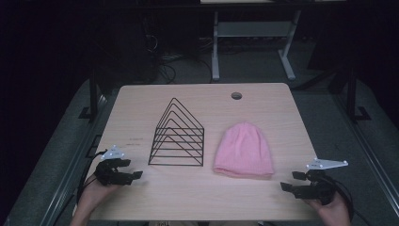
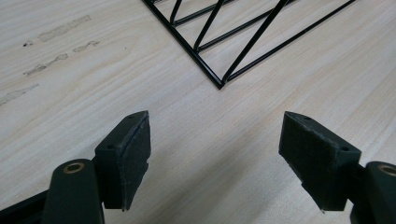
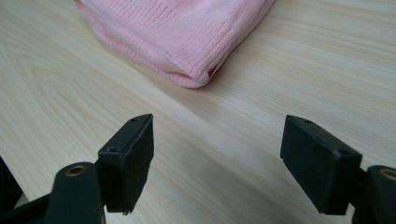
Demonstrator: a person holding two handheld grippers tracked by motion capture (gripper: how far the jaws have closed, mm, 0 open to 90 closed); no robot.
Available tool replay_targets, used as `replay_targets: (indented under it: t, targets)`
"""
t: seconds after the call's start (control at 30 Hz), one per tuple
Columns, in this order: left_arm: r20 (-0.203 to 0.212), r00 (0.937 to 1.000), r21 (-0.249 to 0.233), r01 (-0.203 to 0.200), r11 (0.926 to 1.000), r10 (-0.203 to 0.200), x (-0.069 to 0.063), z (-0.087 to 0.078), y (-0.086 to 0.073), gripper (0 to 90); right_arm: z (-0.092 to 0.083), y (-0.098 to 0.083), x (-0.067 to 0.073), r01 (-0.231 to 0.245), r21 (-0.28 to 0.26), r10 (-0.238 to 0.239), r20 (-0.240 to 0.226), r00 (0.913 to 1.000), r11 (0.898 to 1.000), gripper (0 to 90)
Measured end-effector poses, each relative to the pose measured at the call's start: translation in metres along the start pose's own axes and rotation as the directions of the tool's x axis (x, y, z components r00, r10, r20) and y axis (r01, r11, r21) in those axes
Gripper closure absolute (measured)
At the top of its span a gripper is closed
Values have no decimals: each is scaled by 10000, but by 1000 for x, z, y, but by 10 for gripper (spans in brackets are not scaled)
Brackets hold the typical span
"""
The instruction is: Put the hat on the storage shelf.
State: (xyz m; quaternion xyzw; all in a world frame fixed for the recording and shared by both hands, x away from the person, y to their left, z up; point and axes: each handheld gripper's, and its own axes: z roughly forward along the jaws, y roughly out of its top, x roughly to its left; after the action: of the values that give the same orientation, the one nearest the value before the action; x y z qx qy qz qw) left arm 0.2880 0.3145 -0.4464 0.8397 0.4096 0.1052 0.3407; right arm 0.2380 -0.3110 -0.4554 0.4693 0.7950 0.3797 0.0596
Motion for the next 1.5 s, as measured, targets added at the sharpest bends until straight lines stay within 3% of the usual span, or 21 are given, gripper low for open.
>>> replay_targets:
  t: [0.4,0.6,1.03,1.23,1.5]
  targets:
    - [52,9998,58,-166,9998,166,2,0,-1,252,-1,6,3,-47,3,47,-95,9999,10000,210]
    - [71,10000,-67,-12,10000,13,-1,-1,-2,252,-5,17,5,-40,0,40,-342,9994,10000,197]
    - [-26,10000,-78,-14,10000,13,0,-1,-1,252,-6,60,-2,337,-73,-340,-542,9980,9994,195]
    - [-18,10000,-186,54,9998,-55,1,-3,-2,252,1,88,-3,465,323,-441,-725,9964,9984,199]
    - [5,10000,-258,86,9996,-86,1,-5,-2,252,9,107,-6,705,616,-652,-830,9944,9956,203]
